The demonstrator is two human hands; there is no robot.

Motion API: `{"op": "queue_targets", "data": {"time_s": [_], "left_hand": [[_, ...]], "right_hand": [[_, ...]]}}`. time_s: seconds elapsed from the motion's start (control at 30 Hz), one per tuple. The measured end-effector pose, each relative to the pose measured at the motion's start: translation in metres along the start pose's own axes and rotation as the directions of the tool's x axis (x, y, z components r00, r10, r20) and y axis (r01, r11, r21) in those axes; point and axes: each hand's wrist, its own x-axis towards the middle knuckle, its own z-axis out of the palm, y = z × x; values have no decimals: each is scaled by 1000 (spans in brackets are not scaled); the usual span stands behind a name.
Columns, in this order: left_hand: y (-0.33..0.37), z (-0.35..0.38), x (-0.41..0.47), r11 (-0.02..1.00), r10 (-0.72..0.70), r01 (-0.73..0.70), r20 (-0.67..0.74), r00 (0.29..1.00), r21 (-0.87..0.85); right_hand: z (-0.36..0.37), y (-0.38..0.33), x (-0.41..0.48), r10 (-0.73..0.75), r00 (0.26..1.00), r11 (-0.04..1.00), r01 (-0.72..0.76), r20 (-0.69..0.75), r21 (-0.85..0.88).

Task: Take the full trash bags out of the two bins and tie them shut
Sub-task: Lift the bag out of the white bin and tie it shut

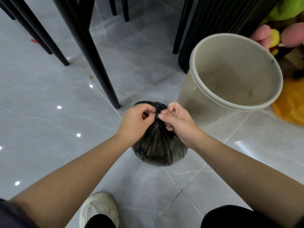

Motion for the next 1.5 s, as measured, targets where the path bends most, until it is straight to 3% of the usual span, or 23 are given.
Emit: {"op": "queue_targets", "data": {"time_s": [0.13, 0.27, 0.53, 0.73, 1.0, 1.2, 1.27, 1.43, 1.5], "left_hand": [[1, 0, -2, 985, 125, -122, -17, 992, 120], [-4, -2, -1, 871, 330, -322, 43, 943, 372], [-4, -1, 5, 921, 119, -197, 237, 964, 336], [0, -1, 7, 992, -99, 68, 326, 940, 105], [-2, -1, 7, 948, -255, 303, 337, 906, -95], [-4, -1, 7, 923, -314, 372, 361, 878, -102], [-5, 0, 8, 939, -293, 338, 360, 886, -67], [-11, 10, 3, 981, -109, 57, 282, 953, 186], [-13, 12, -2, 978, -57, 1, 265, 963, 209]], "right_hand": [[0, 3, 0, 40, 994, 998, -44, -99, -41], [1, 1, 1, 54, 992, 993, -65, -114, -101], [-6, 5, 1, -151, 987, 899, 111, -62, -424], [-7, 11, -2, -320, 947, 734, 236, -18, -637], [-16, 13, -7, -518, 842, 416, 402, 151, -816], [-15, 11, -8, -555, 780, 36, 371, 290, -928], [-14, 13, -8, -535, 797, 31, 348, 279, -937], [-14, 16, -10, -509, 831, 162, 348, 224, -924], [-17, 16, -10, -503, 843, 216, 334, 189, -918]]}}
